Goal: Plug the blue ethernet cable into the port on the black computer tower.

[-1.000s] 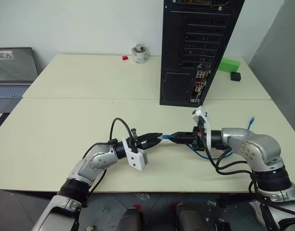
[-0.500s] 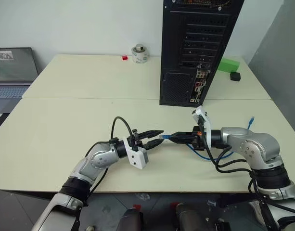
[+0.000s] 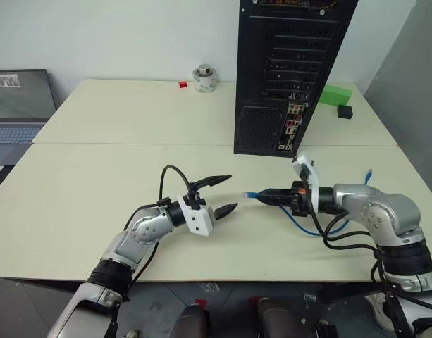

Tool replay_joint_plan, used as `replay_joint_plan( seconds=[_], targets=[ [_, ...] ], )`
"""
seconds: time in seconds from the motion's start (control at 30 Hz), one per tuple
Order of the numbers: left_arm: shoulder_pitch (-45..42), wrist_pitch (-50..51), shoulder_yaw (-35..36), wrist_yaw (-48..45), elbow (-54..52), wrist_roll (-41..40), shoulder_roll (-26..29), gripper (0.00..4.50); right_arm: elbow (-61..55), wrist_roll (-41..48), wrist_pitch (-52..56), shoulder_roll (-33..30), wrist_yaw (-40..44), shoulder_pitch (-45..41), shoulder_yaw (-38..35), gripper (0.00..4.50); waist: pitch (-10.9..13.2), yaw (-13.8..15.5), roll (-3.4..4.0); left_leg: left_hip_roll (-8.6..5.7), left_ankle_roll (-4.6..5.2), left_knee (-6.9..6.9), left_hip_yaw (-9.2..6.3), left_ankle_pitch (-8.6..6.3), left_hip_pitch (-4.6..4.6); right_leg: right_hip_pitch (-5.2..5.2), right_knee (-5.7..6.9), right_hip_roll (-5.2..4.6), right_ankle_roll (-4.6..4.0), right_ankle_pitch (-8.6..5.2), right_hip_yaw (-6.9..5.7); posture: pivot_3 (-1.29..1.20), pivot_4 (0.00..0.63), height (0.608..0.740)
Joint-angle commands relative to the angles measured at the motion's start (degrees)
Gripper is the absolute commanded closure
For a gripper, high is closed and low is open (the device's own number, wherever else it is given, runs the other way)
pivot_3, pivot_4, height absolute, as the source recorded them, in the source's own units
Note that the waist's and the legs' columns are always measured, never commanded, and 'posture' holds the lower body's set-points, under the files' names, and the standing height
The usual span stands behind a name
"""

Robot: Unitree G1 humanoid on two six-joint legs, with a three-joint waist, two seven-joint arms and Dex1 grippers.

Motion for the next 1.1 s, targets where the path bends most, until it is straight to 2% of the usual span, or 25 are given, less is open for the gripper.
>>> replay_joint_plan(
  seconds=[0.03, 0.23, 0.4, 0.6, 0.73, 0.9, 1.1],
  targets=[
    [0.2, 9.4, 3.1, -1.7, -5.0, -7.5, -1.5, 0.71, -3.1, -1.8, -4.7, -0.2, -3.7, 1.9, -3.8, 4.5, 0.0, 0.0, 0.0, 0.0, 0.0, 0.0, 0.0, 0.0, 0.0, 0.0, 0.0, 0.0, 0.0, 0.0, -0.01, 0.0, 0.15, 0.74],
    [1.8, 26.0, 3.3, -6.7, -13.2, -15.7, -3.7, 0.71, -7.5, -7.4, -12.0, 4.9, -15.3, 3.7, -5.4, 4.5, 0.0, -0.2, 0.0, 0.01, 0.0, 0.0, -0.01, 0.0, -0.02, -0.01, 0.02, 0.02, 0.0, 0.0, 0.01, 0.0, 0.15, 0.74],
    [-0.3, 39.5, 6.3, -5.7, -17.8, -21.8, -6.8, 0.71, -8.4, -17.7, -18.3, 10.6, -27.7, 2.2, -1.7, 4.5, 0.0, -0.2, 0.0, 0.02, -0.01, 0.0, -0.02, 0.0, -0.02, -0.03, 0.02, 0.05, 0.01, 0.0, 0.02, 0.0, 0.15, 0.74],
    [-4.9, 48.7, 7.8, -8.0, -19.1, -25.5, -7.1, 0.71, -1.4, -29.3, -25.5, 18.7, -41.4, -0.9, 1.5, 4.5, 0.0, -0.2, 0.0, 0.02, -0.02, -0.01, 0.01, 0.01, -0.02, -0.06, 0.02, 0.1, 0.0, 0.0, 0.05, 0.0, 0.15, 0.74],
    [-8.5, 54.8, 9.0, -7.7, -19.9, -27.9, -8.0, 0.71, 4.7, -33.8, -29.7, 22.6, -49.0, -3.3, -0.3, 4.5, 0.0, -0.1, 0.0, -0.01, -0.03, 0.0, 0.02, 0.01, -0.04, -0.07, 0.01, 0.05, 0.0, 0.0, 0.06, 0.0, 0.15, 0.74],
    [-11.8, 62.6, 8.3, -7.9, -21.7, -28.6, -7.8, 0.71, 9.1, -36.8, -32.8, 25.1, -55.2, -5.6, -2.4, 4.5, 0.0, -0.1, 0.0, -0.02, -0.03, -0.01, 0.03, 0.01, -0.06, -0.08, 0.01, 0.03, -0.01, 0.0, 0.08, 0.0, 0.15, 0.74],
    [-13.8, 67.2, 8.3, -7.6, -23.8, -28.6, -8.9, 0.71, 10.2, -37.5, -34.4, 26.6, -56.8, -6.6, -3.0, 4.5, 0.0, -0.2, 0.01, -0.01, -0.03, -0.03, 0.05, 0.01, -0.05, -0.1, 0.02, 0.04, -0.01, 0.0, 0.12, 0.0, 0.15, 0.74]
  ],
)
